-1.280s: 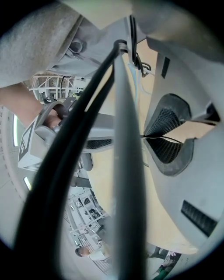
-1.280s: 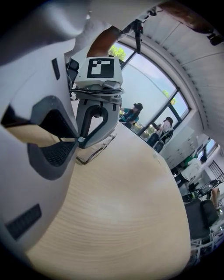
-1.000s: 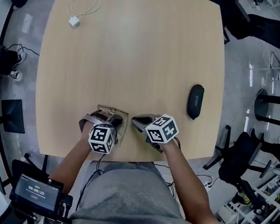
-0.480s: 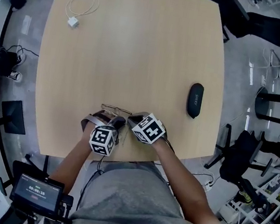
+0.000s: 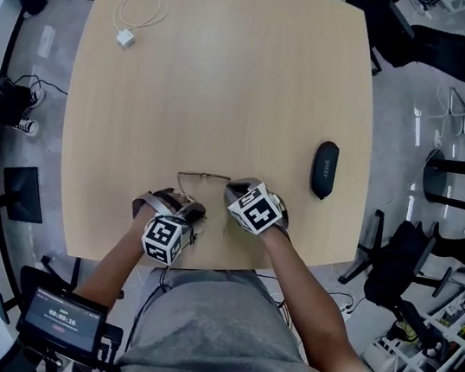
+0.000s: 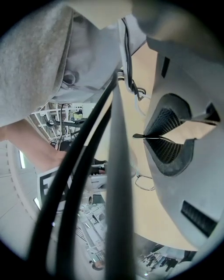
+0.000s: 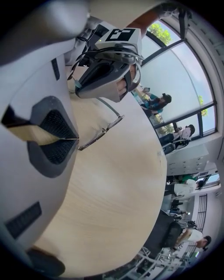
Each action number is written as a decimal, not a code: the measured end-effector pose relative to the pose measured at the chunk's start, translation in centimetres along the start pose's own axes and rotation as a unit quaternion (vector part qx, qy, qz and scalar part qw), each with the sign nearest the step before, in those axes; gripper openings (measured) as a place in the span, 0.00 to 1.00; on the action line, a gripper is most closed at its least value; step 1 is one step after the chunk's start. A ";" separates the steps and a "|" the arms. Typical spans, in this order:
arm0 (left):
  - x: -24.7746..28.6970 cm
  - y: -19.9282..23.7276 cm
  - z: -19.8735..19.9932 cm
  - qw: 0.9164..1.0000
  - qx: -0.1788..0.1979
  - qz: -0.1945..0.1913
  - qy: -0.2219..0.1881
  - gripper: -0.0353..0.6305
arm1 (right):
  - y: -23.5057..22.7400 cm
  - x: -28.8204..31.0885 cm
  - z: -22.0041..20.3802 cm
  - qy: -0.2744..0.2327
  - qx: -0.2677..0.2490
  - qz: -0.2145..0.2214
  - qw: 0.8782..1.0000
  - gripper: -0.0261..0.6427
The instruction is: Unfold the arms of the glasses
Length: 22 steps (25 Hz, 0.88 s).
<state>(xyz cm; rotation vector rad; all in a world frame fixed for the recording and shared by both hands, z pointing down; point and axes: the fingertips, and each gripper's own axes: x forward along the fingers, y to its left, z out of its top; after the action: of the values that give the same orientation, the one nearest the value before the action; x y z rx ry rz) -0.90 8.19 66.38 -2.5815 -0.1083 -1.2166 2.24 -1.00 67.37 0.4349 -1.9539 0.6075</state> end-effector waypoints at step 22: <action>-0.7 -2.2 -3.0 0.996 0.070 -0.046 0.035 0.08 | 1.9 0.8 0.0 -0.008 -0.030 0.068 0.997 0.06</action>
<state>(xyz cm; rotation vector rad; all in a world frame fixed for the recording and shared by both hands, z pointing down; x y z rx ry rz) -3.98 9.48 68.17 -2.4347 -0.2894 -1.2823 0.83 0.47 67.69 0.2716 -2.0223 0.6325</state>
